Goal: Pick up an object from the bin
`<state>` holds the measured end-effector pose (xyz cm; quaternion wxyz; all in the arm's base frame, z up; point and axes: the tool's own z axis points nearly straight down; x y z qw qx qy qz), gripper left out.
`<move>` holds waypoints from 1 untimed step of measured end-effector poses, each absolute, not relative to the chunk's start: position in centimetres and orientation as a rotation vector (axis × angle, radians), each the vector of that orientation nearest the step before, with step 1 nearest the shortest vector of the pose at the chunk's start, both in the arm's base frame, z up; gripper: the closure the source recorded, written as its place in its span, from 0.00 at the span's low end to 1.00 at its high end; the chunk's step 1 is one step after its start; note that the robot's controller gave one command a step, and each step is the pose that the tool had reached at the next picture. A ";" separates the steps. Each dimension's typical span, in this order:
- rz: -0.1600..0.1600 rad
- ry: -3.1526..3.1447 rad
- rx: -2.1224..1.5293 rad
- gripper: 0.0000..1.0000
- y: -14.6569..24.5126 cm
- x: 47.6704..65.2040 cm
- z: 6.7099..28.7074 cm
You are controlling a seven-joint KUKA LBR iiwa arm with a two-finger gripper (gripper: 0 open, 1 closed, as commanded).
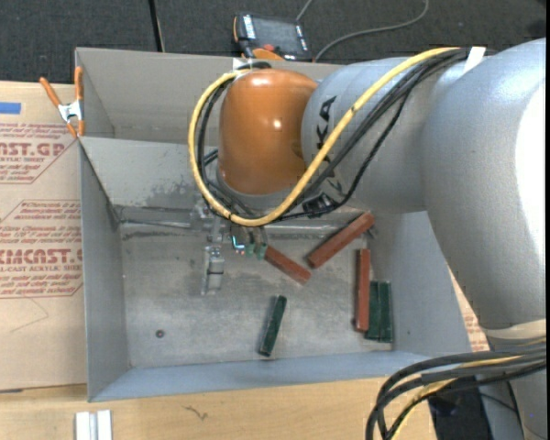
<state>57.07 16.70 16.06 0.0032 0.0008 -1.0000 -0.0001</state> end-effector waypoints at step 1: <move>0.005 -3.132 -0.155 0.00 9.7 56.2 10.0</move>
Offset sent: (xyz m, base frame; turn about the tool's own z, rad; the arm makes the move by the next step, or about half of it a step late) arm -0.0077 -0.0663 -0.0569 0.0953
